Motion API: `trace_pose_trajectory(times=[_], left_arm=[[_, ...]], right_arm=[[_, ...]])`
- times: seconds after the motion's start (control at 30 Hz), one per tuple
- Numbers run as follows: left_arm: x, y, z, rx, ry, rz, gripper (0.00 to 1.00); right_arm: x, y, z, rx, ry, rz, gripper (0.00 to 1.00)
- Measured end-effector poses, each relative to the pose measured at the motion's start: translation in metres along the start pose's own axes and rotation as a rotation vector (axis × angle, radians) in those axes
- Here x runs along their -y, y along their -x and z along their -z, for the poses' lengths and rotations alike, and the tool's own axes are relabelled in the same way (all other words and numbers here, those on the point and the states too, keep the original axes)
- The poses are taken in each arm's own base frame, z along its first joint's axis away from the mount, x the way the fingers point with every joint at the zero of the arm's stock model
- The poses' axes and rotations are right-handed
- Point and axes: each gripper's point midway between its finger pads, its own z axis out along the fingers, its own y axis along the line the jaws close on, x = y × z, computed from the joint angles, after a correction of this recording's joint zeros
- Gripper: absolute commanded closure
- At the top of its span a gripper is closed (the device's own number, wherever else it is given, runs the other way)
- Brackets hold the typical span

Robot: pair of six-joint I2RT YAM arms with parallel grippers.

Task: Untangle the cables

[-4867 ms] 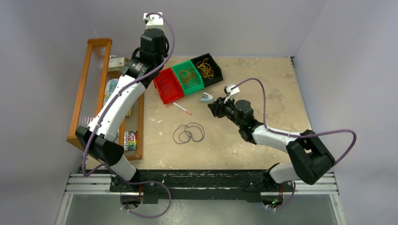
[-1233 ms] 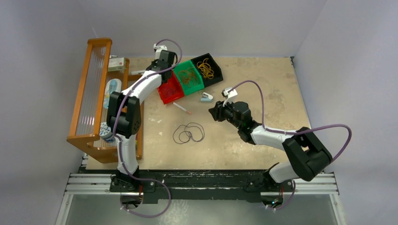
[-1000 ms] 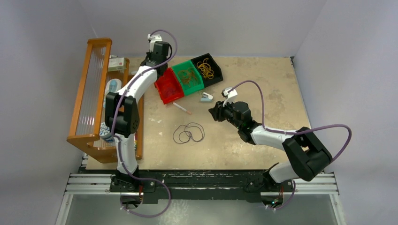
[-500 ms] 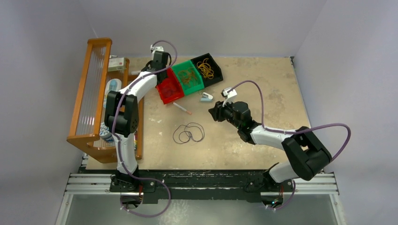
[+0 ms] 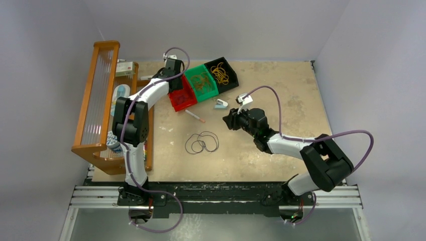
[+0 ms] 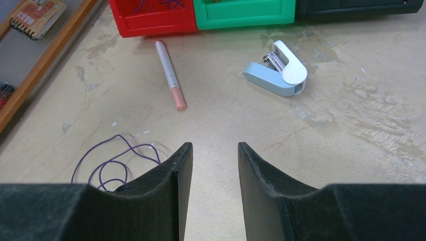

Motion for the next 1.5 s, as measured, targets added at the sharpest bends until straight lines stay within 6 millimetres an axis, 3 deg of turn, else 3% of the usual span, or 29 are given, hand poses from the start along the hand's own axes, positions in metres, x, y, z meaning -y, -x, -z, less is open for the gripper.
trace_pose_trajectory(times=[0.27,0.5,0.6,0.7,0.9,1.07,1.27,1.5], left_arm=[[0.003,0.007,0.012,0.005,-0.024,0.006,0.45],[0.003,0.047,0.059,0.105,-0.063,0.047,0.45],[0.007,0.045,0.08,0.123,-0.085,0.057,0.45],[0.019,0.02,0.102,0.104,-0.12,0.035,0.45],[0.067,-0.079,0.146,-0.017,-0.263,-0.046,0.45],[0.065,-0.151,0.159,-0.138,-0.3,-0.054,0.46],[0.075,-0.19,0.172,-0.194,-0.366,-0.097,0.46],[0.09,-0.189,0.193,-0.19,-0.471,-0.078,0.53]], right_arm=[[0.0,0.001,0.0,0.0,0.0,0.003,0.58],[-0.002,0.008,-0.002,0.016,0.004,0.005,0.58],[-0.001,0.007,-0.002,0.011,0.001,0.004,0.57],[0.0,0.003,-0.001,-0.01,-0.005,0.003,0.57],[0.001,-0.004,0.002,-0.048,-0.013,0.0,0.56],[0.001,-0.007,0.004,-0.072,-0.015,-0.005,0.56],[-0.002,-0.013,0.006,-0.103,-0.002,-0.012,0.55],[-0.003,-0.016,0.005,-0.113,-0.003,-0.045,0.55]])
